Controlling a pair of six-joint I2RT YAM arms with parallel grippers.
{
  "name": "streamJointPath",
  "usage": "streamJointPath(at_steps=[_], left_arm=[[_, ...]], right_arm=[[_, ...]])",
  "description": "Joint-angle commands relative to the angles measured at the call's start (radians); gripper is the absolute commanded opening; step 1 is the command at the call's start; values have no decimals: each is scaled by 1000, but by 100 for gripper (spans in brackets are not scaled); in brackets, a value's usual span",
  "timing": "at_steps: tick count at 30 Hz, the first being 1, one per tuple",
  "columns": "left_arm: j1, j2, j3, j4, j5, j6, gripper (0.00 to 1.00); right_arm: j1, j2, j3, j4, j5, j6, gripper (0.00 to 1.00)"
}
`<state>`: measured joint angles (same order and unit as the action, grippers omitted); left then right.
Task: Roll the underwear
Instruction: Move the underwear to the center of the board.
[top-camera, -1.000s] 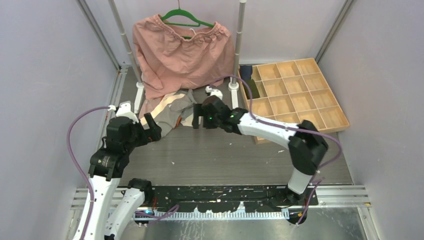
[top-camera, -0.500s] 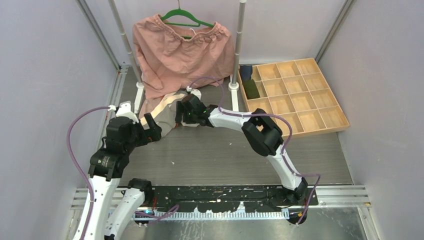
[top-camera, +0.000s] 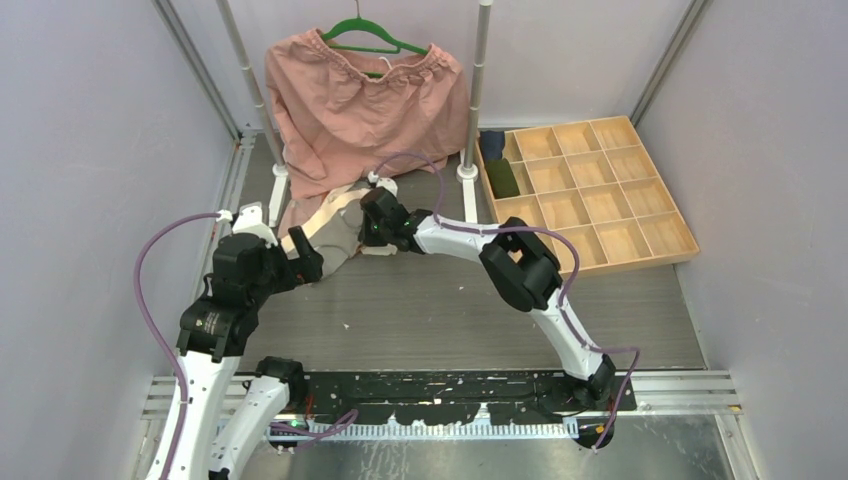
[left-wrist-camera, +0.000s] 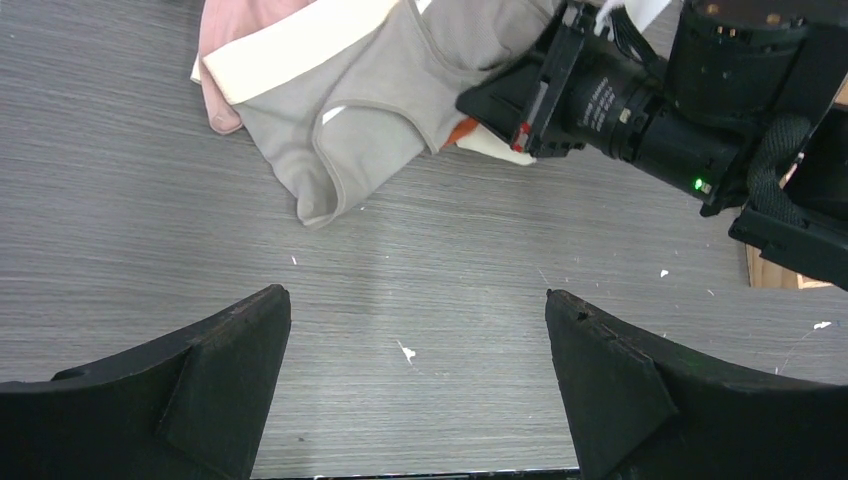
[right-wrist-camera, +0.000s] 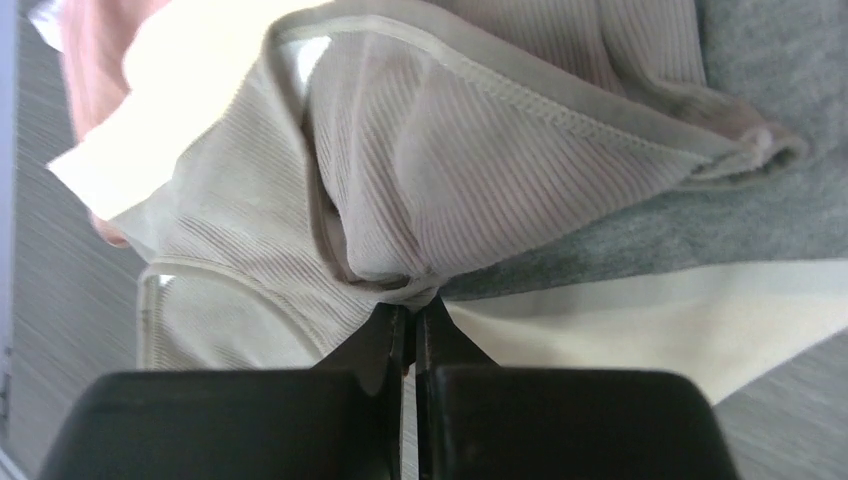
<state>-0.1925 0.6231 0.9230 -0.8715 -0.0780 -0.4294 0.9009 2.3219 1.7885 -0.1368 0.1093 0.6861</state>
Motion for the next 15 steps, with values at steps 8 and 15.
streamJointPath(at_steps=[8,15], left_arm=[[-2,-25,17,26,-29,14,100],[-2,0,4,41,69,-46,100]], right_arm=[[12,-464,-568,121,25,16,1],[49,-761,-893,63,28,91,8]])
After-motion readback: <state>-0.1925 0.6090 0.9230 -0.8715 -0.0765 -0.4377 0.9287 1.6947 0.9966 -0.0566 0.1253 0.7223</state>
